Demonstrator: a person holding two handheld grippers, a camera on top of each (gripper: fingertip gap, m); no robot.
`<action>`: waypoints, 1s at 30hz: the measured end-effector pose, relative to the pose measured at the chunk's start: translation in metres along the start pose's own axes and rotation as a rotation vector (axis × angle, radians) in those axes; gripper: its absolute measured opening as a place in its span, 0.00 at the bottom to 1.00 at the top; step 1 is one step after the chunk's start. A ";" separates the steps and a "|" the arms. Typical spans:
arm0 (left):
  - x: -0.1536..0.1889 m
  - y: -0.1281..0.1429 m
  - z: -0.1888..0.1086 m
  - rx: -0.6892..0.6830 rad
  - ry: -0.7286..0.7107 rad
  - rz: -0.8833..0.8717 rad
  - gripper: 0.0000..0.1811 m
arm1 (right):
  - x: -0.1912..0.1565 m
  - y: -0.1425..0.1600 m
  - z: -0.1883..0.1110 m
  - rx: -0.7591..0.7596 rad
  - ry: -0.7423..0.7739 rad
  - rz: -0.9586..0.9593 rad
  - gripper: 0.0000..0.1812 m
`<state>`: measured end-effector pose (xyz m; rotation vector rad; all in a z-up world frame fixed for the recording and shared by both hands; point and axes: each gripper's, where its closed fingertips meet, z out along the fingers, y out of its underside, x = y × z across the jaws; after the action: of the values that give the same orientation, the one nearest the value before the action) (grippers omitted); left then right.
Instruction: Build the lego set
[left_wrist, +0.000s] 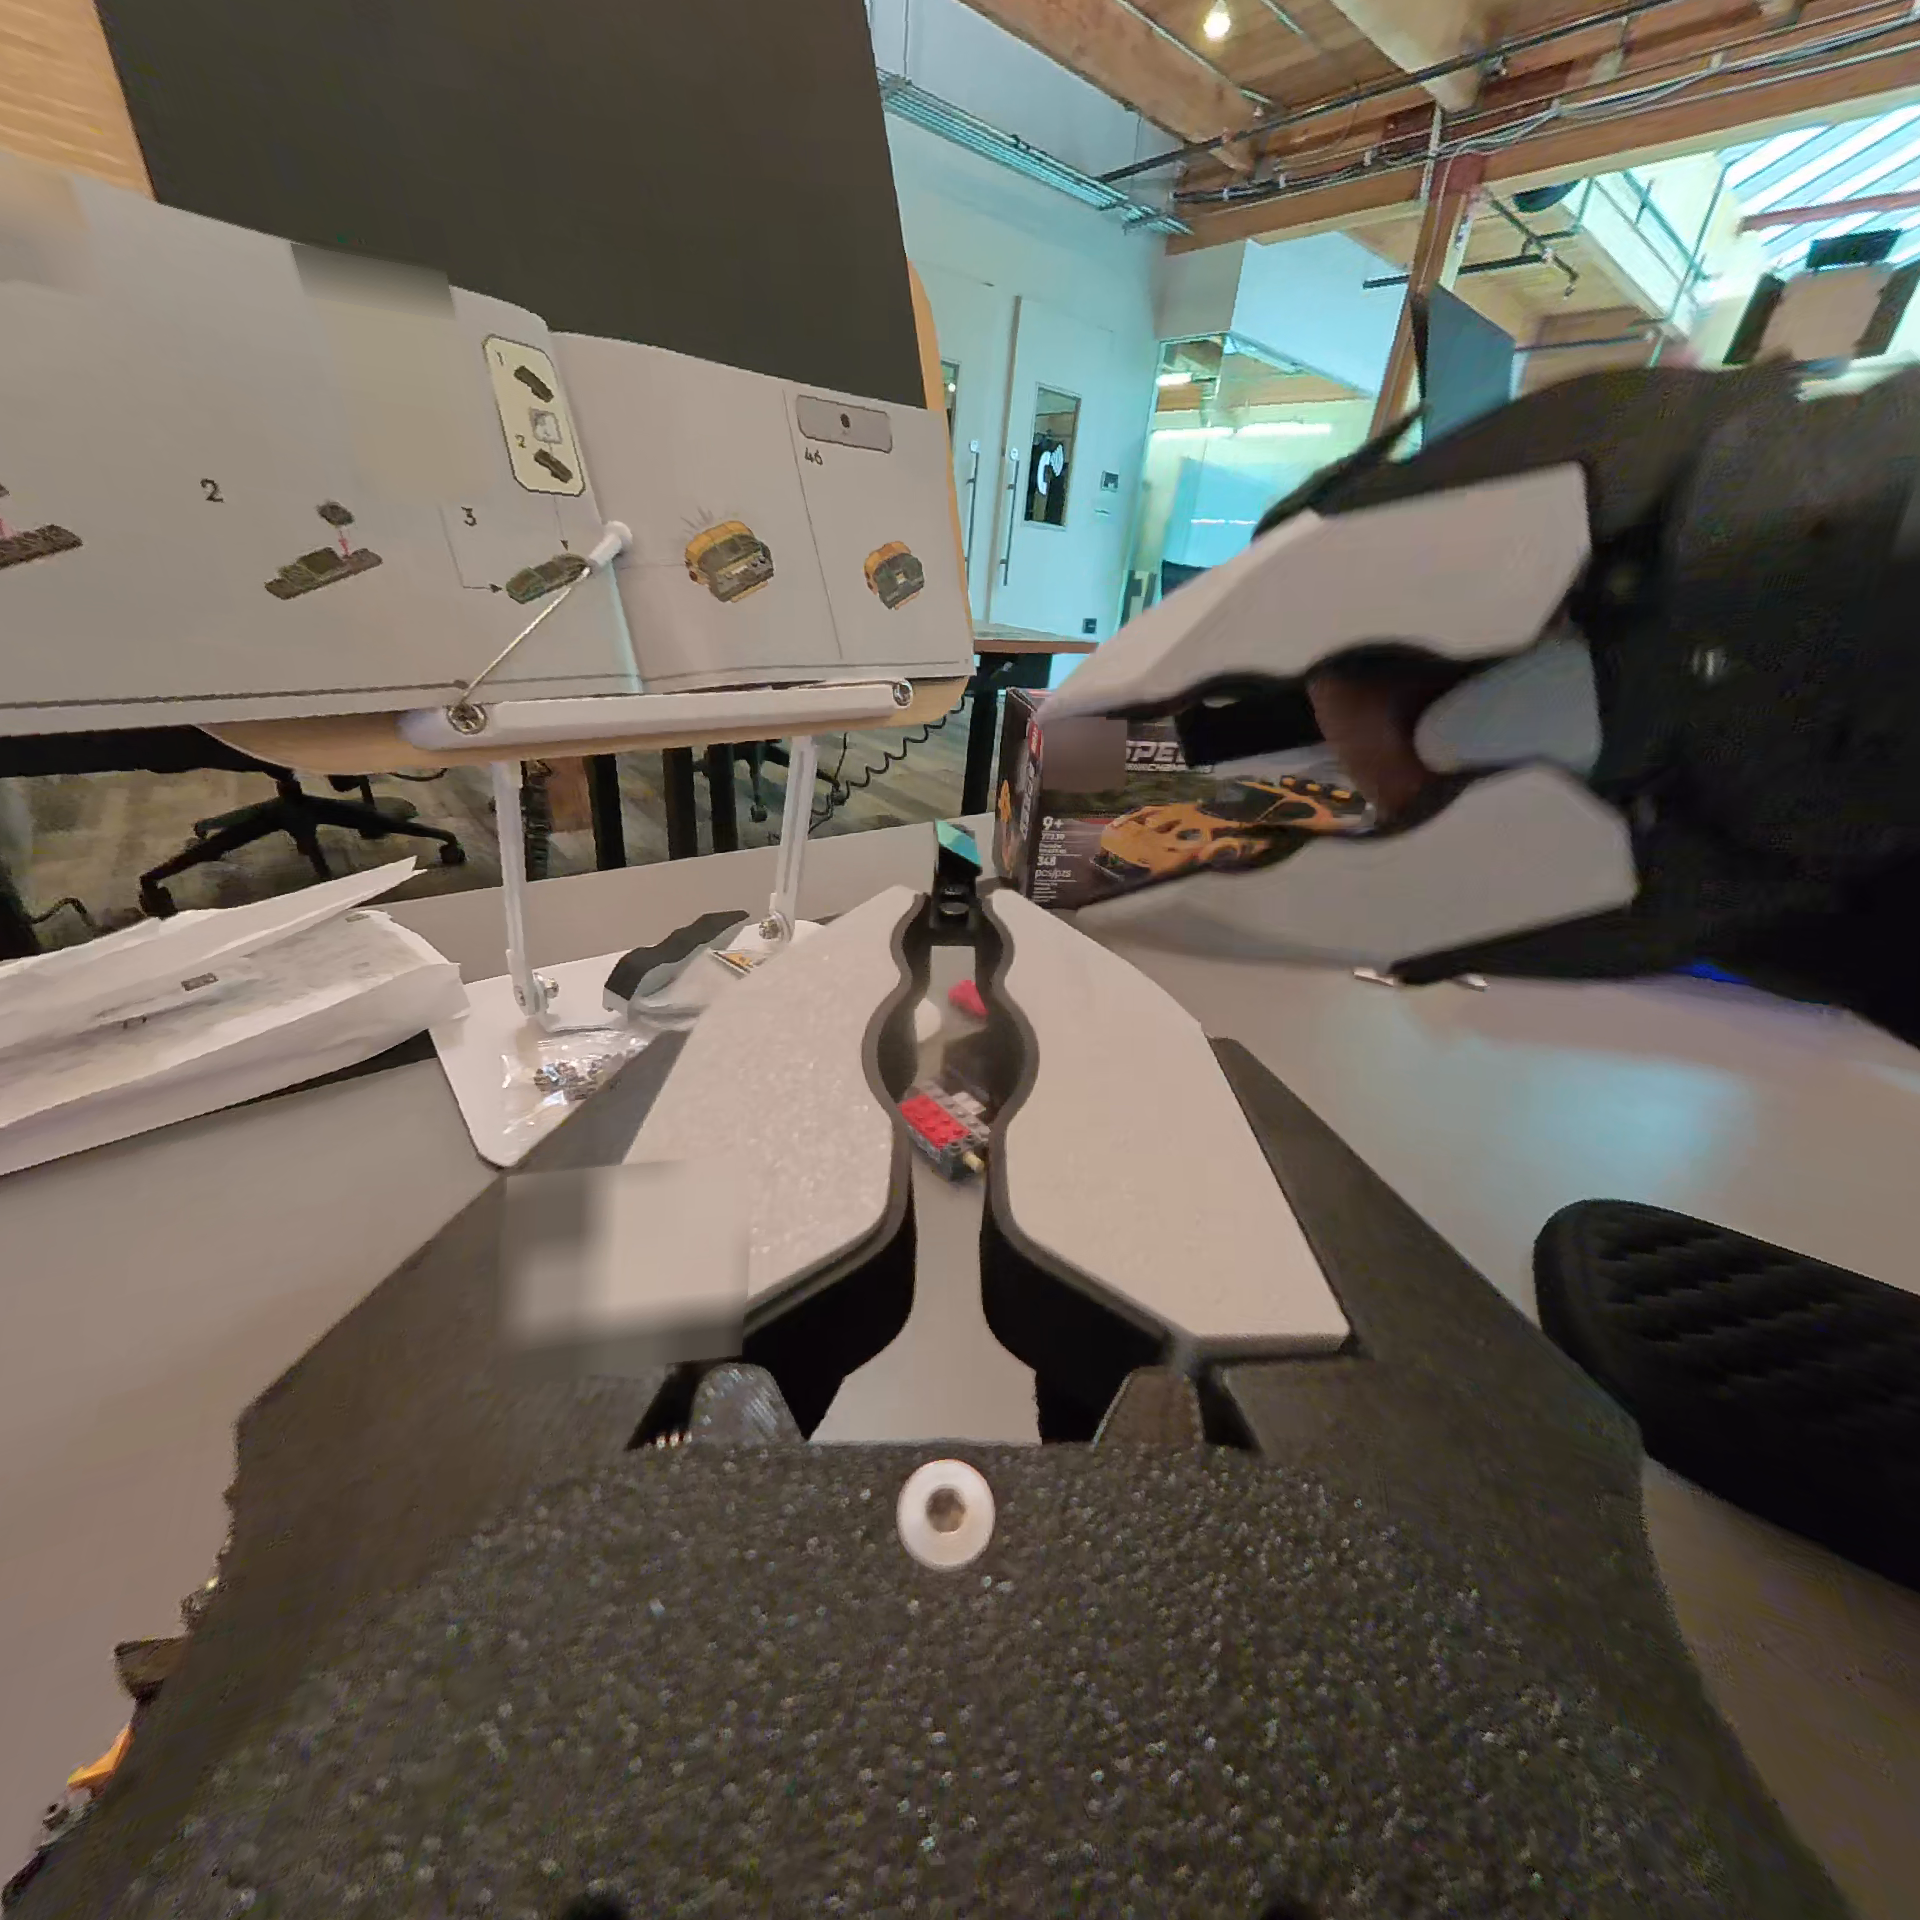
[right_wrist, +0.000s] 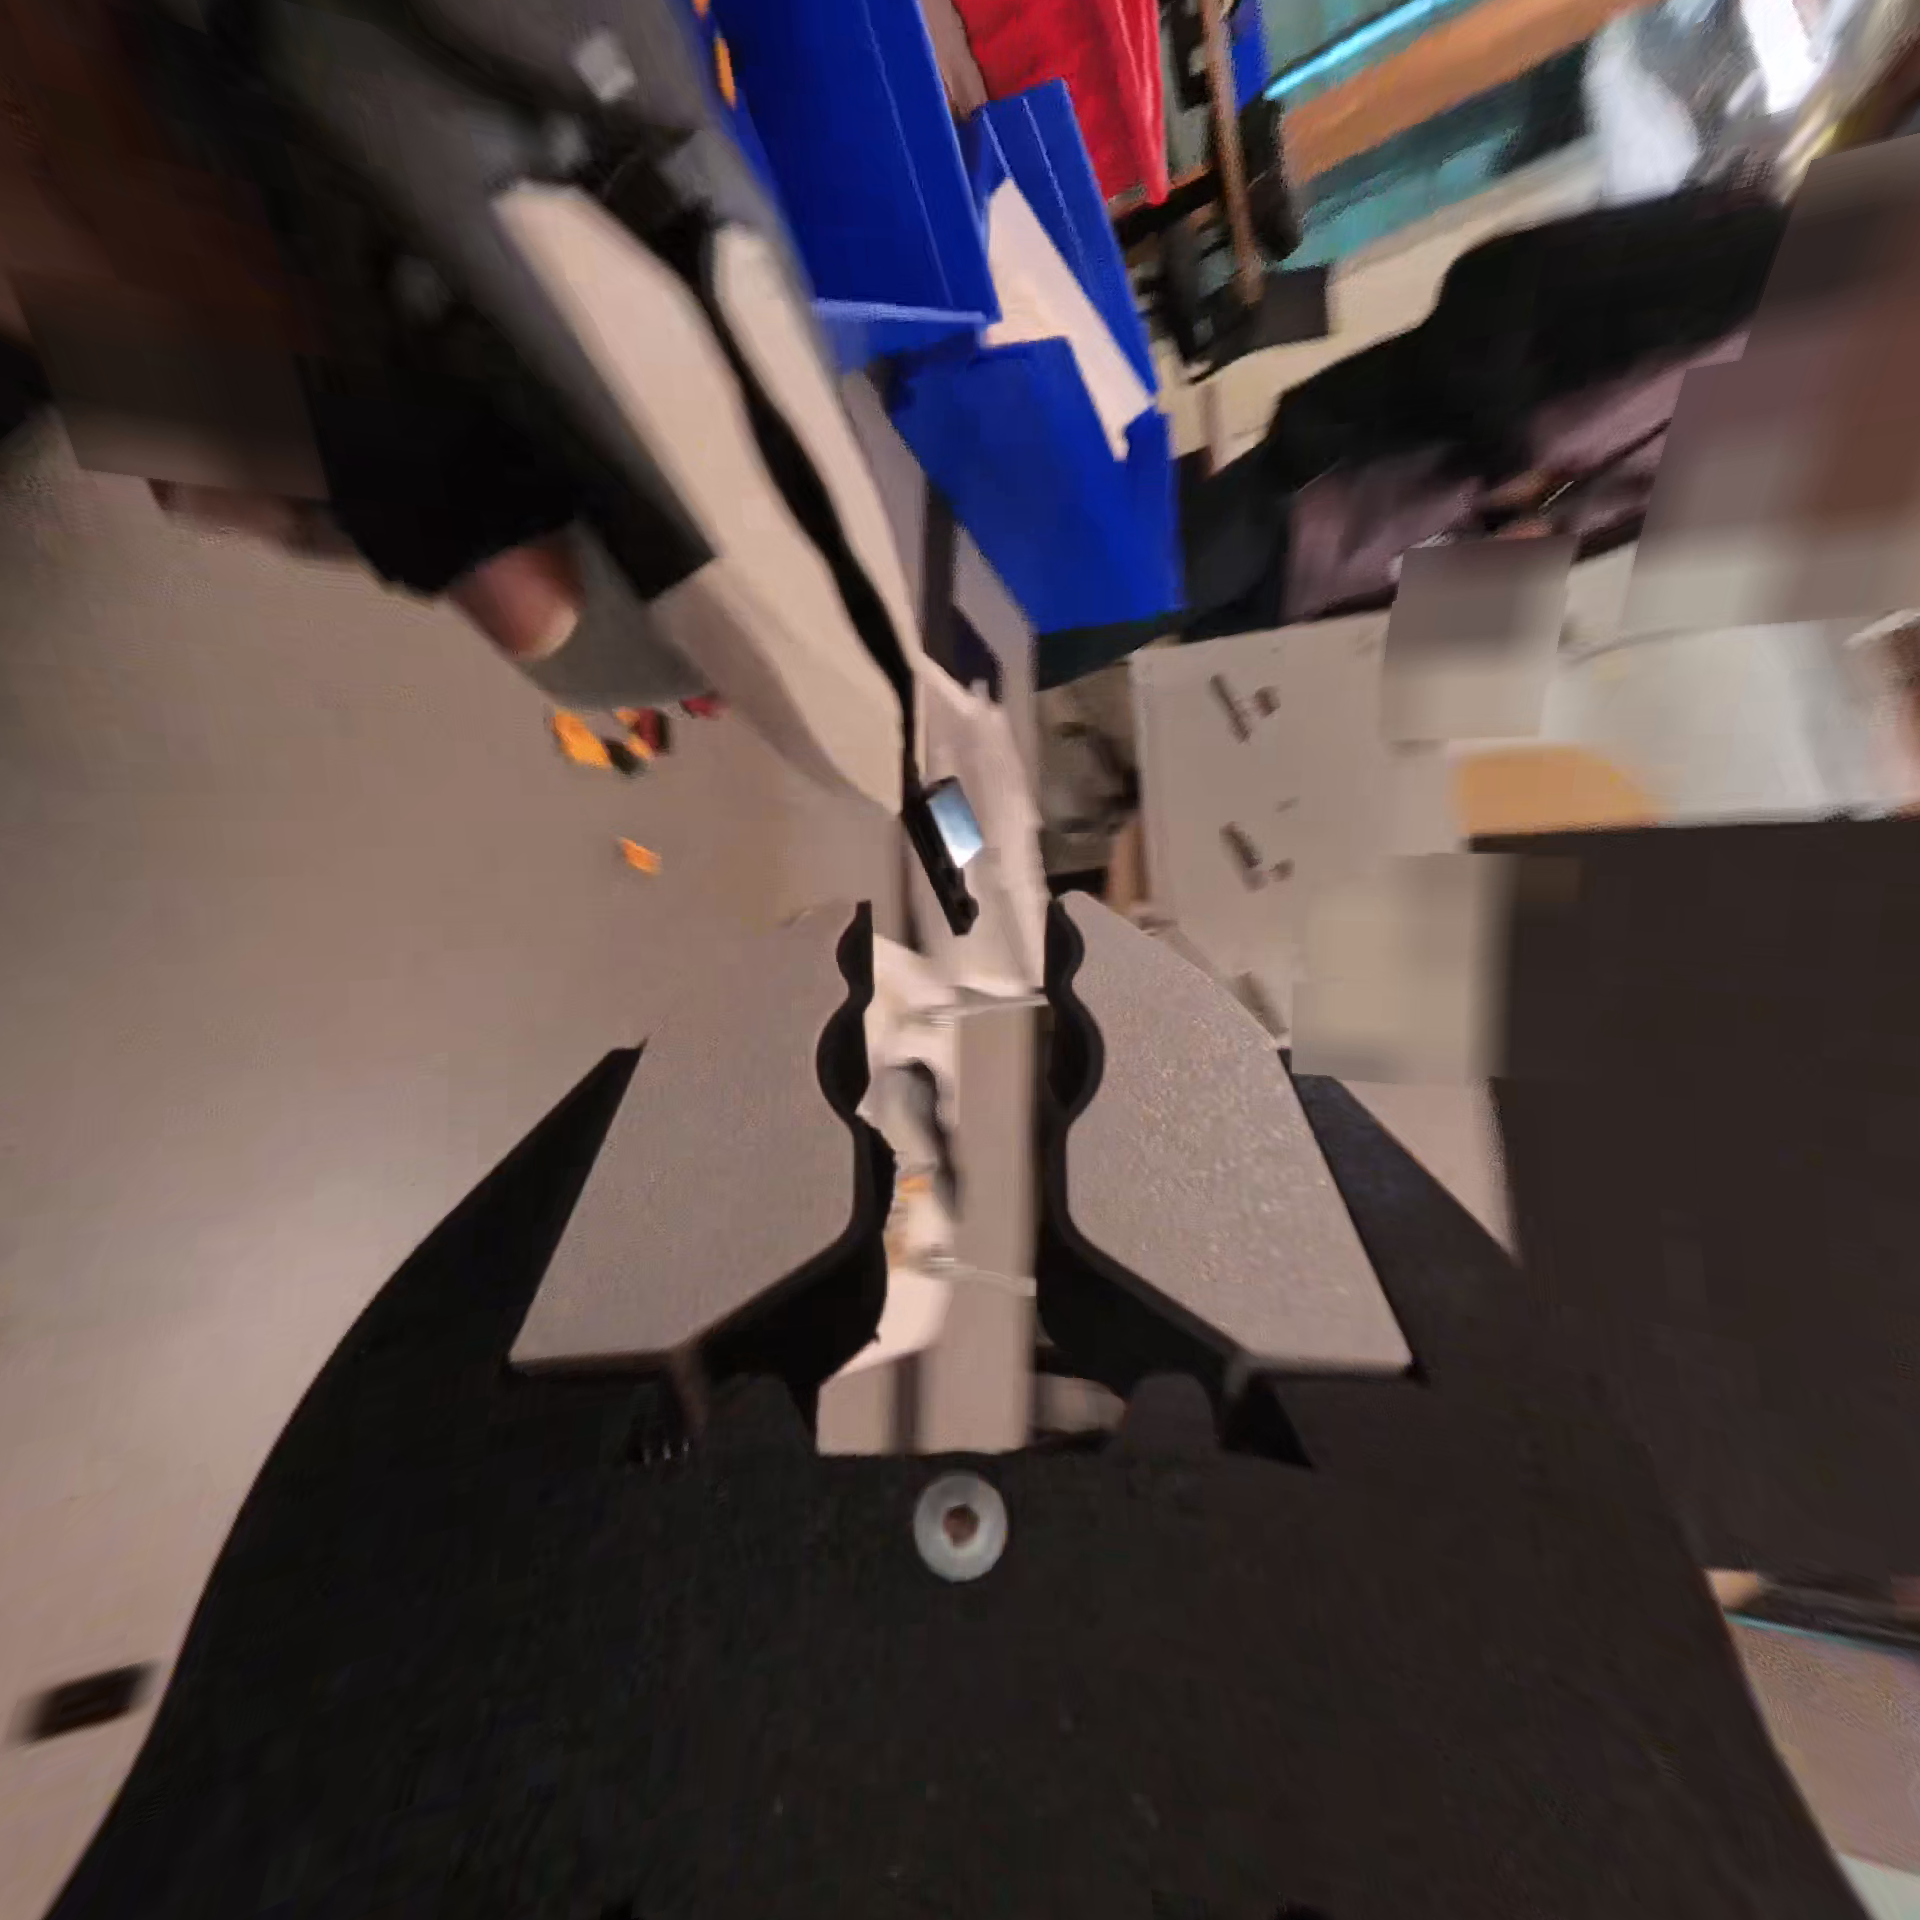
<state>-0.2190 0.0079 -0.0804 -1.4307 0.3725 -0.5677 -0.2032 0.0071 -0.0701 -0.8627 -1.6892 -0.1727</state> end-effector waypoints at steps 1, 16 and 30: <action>0.001 0.000 0.000 -0.005 0.005 -0.006 0.04 | -0.004 -0.001 0.003 -0.008 0.046 -0.111 0.17; 0.004 0.001 0.001 -0.040 0.025 -0.034 0.04 | -0.011 -0.001 0.025 0.005 0.133 -0.188 0.17; -0.007 -0.003 -0.001 -0.032 -0.009 -0.032 0.04 | 0.000 -0.002 0.019 0.025 0.224 -0.124 0.06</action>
<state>-0.2256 0.0109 -0.0786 -1.4715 0.3529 -0.5835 -0.2189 0.0158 -0.0751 -0.6928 -1.5317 -0.3199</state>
